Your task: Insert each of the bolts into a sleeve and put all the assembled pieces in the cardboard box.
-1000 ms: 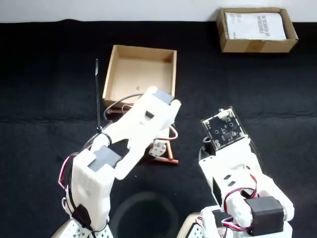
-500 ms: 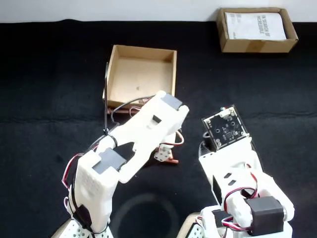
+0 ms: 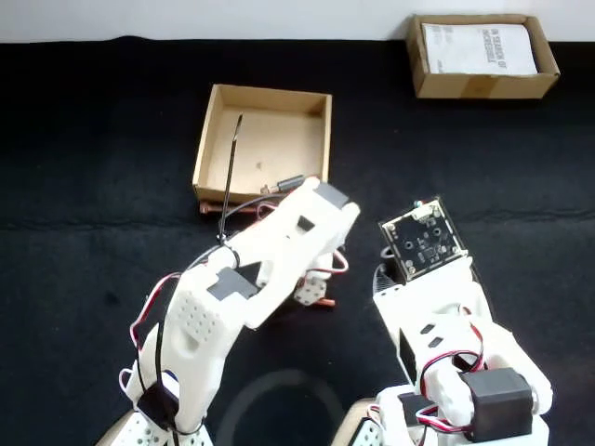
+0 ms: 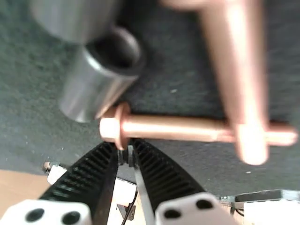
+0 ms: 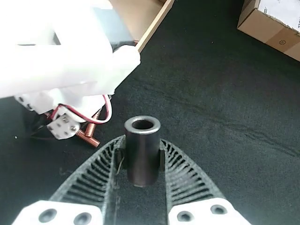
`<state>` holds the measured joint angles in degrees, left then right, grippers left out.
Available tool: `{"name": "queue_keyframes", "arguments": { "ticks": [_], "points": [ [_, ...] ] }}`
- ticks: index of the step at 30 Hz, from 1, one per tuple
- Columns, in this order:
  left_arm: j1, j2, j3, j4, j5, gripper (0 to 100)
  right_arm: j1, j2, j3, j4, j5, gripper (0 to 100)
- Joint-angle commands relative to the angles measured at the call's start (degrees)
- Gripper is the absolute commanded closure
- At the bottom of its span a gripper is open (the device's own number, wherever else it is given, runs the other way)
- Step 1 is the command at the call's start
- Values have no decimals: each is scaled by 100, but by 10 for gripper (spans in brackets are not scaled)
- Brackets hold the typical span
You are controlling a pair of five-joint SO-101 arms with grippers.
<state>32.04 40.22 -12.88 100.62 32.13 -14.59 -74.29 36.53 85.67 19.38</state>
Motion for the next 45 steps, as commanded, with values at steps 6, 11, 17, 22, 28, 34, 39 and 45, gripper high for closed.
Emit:
{"name": "queue_keyframes", "arguments": {
  "ticks": [6,11,17,22,28,34,39,45],
  "points": [
    [13,13,-1130,-9,35,992,66,-13,-13,-110,-18,991],
    [-286,22,-1859,-123,0,992,66,-13,-13,-110,-9,991],
    [-769,-31,-2387,-299,9,992,66,-4,-4,-110,0,991],
    [-716,-558,-2448,149,35,992,66,-4,-4,-119,0,991],
    [-321,-1578,-66,97,44,992,66,4,-4,-198,0,991],
    [-400,-1305,787,-273,44,992,57,4,145,-303,0,991],
    [-426,-1182,760,-545,-9,992,48,4,356,-400,0,991],
    [-444,-1147,629,-765,-114,992,48,4,374,-400,9,991]
  ]
}}
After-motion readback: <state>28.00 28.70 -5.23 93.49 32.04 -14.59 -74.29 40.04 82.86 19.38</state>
